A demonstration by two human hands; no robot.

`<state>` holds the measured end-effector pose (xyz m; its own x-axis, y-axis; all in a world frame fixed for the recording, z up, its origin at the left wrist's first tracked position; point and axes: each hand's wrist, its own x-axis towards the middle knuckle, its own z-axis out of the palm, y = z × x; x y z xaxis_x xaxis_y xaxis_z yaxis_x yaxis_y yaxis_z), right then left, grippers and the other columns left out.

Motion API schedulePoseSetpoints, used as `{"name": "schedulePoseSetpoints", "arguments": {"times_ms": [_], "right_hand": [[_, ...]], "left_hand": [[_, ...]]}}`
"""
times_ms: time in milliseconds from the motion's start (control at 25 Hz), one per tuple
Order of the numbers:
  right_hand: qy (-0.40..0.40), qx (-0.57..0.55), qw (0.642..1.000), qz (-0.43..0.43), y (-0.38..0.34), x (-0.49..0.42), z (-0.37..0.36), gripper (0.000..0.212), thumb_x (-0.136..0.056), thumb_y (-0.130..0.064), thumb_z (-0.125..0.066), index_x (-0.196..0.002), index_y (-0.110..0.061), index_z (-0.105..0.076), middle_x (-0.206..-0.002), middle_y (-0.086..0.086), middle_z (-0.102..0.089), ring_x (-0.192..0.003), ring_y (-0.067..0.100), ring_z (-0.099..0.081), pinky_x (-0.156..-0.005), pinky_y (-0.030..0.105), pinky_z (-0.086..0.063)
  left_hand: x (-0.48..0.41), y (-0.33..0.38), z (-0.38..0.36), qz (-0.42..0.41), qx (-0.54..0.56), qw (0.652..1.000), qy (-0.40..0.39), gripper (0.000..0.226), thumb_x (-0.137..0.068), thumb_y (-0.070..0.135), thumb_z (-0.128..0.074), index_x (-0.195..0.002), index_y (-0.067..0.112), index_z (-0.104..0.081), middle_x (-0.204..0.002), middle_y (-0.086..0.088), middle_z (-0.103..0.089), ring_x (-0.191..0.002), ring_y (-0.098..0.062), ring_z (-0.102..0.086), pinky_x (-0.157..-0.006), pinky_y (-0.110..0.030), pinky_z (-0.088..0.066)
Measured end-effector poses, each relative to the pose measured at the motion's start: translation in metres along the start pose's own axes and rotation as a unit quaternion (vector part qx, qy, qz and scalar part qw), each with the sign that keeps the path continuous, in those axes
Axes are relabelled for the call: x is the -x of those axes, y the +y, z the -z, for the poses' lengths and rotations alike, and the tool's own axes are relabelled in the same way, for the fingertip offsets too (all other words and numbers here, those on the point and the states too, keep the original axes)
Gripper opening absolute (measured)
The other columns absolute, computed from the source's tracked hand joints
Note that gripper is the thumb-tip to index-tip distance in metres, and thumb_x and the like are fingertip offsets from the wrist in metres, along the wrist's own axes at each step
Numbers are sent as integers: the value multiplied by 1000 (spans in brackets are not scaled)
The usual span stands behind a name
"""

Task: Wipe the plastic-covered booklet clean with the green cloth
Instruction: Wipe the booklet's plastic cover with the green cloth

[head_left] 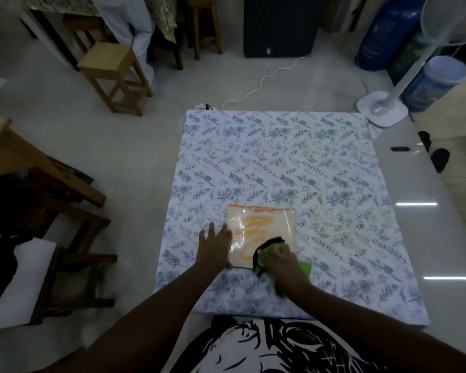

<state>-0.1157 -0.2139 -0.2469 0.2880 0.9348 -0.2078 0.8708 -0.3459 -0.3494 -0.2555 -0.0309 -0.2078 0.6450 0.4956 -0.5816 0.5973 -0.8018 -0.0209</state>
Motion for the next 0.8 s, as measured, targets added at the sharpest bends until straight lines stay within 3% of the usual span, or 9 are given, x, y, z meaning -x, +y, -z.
{"name": "schedulePoseSetpoints", "arguments": {"times_ms": [80,240,360,440,480,600,640,720,800], "right_hand": [[6,42,995,90,20,-5,9,43,-84,-21,-66,-124,-28,-55,-121,4,-58,-106,27,-52,-81,36,-48],[64,-11,983,-170,24,-67,38,29,-92,-7,-50,-120,-11,-58,-125,21,-50,-114,39,-46,-91,42,-41],[-11,-64,998,-11,-23,-31,8,24,-95,-22,-47,-117,-20,-55,-117,12,-56,-103,30,-53,-80,30,-42],[-3,-15,993,116,-12,-18,1,32,-91,-28,-52,-123,-33,-50,-116,6,-57,-99,26,-50,-76,34,-47],[2,6,996,92,0,-33,10,34,-91,-30,-52,-125,-34,-51,-119,7,-56,-101,27,-49,-78,37,-47],[88,-49,983,-151,5,-79,33,32,-92,-18,-53,-123,-19,-59,-125,18,-49,-111,38,-46,-93,47,-42],[65,-62,983,-163,-8,-80,26,33,-91,-11,-54,-124,-15,-58,-128,21,-47,-116,41,-44,-97,50,-39],[-11,-67,996,-63,-29,-57,-2,38,-88,-10,-59,-125,-19,-56,-128,18,-50,-116,41,-46,-92,49,-43],[-1,-13,994,109,-21,-33,-7,36,-87,-21,-64,-121,-29,-56,-120,8,-56,-103,29,-50,-78,40,-48]], "left_hand": [[-1,1,2,1,-7,1000,-1,103,-79,48,-74,-154,13,-12,-165,-8,-5,-150,-41,-3,-120,-57,-9],[-2,4,6,12,-35,999,17,92,-83,36,-73,-153,11,-19,-164,-12,-12,-149,-44,-9,-120,-58,-9],[-4,8,7,23,-45,999,19,87,-86,30,-71,-153,10,-19,-164,-13,-12,-148,-44,-9,-120,-59,-6],[-4,9,6,22,-46,999,14,87,-86,30,-69,-154,11,-17,-164,-12,-11,-148,-44,-9,-120,-59,-5],[-5,9,6,23,-38,999,9,87,-87,29,-69,-154,11,-17,-164,-12,-11,-148,-44,-9,-120,-59,-5],[-3,10,6,30,-22,999,16,84,-89,28,-66,-154,11,-16,-164,-11,-10,-148,-44,-10,-120,-59,-5],[-3,9,7,30,-18,999,14,84,-89,29,-66,-154,11,-17,-164,-10,-10,-148,-44,-11,-120,-59,-6],[-1,8,5,25,-13,1000,12,85,-87,33,-67,-154,12,-17,-164,-9,-11,-148,-42,-12,-120,-58,-7],[-1,5,5,21,-6,1000,14,90,-85,39,-69,-154,14,-16,-164,-8,-10,-148,-42,-13,-119,-58,-9]]}}
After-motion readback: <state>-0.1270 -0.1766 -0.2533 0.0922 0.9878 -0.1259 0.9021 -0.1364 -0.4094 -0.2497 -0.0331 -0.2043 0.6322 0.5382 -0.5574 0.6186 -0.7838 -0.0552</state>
